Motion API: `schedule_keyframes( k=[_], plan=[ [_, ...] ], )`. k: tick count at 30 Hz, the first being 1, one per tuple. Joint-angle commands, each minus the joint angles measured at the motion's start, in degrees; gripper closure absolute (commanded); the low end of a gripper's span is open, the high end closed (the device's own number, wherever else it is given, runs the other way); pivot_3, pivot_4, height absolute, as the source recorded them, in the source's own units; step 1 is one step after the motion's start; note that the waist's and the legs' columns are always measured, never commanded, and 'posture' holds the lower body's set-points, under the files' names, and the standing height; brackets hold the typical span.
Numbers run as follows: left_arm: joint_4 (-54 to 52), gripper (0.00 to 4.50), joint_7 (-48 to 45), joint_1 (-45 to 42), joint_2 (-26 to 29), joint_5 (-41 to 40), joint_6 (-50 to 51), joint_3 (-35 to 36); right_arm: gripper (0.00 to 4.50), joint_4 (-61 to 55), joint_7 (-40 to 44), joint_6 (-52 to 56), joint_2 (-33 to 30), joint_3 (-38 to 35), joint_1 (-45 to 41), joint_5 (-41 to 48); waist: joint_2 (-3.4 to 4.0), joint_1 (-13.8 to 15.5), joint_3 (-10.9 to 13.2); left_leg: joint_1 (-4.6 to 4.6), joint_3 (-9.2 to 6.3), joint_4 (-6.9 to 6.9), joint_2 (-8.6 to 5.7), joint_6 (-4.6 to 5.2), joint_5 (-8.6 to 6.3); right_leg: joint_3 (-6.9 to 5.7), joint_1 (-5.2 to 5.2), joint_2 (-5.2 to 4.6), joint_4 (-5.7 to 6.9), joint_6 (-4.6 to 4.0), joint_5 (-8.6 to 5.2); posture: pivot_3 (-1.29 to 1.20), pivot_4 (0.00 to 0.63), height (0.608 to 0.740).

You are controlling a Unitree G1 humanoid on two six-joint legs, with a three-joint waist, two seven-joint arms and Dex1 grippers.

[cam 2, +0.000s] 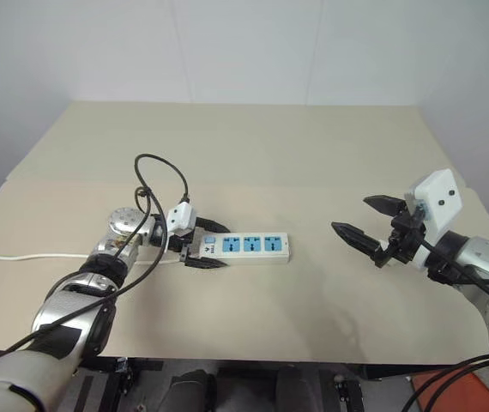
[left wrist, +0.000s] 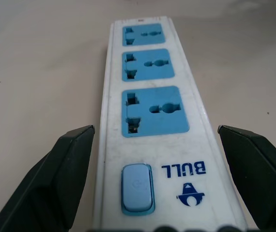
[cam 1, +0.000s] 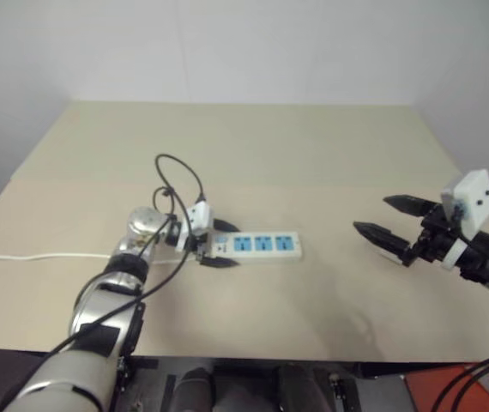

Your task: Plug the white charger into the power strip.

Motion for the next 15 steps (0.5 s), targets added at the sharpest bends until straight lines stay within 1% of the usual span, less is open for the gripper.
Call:
schedule_keyframes(
  k=[1, 9, 15],
  plan=[
    [-1.8, 0.04, -1.2, 1.5, 1.4, -2.5, -0.1, 2.1, 0.0, -1.3, -0.4, 0.6, -0.5, -3.1, -0.4, 1.8, 0.0, 0.0, 0.0, 0.0, 0.0, 0.0, 0.0, 0.0, 0.0, 0.0, 0.0, 0.0, 0.01, 0.0, 0.0, 0.0, 0.15, 0.74],
    [0.2, 0.04, 0.7, 4.0, 2.5, -1.6, -1.7, 2.2, 0.0, -1.3, -0.7, 2.2, -1.5, -3.9, -1.6, 3.8, 0.0, 0.1, 0.0, 0.0, -0.01, 0.0, 0.0, 0.0, 0.0, 0.0, 0.0, 0.0, 0.0, 0.0, 0.0, 0.0, 0.15, 0.74],
    [1.6, 0.04, 3.2, 4.1, 0.7, -1.2, -2.5, 2.1, 0.0, -1.0, -0.7, 2.8, -2.7, -4.2, -2.3, 4.9, 0.01, 0.2, 0.0, 0.04, -0.01, 0.0, 0.0, 0.0, 0.0, 0.0, 0.03, 0.0, 0.0, 0.0, 0.0, 0.0, 0.15, 0.74]
  ],
)
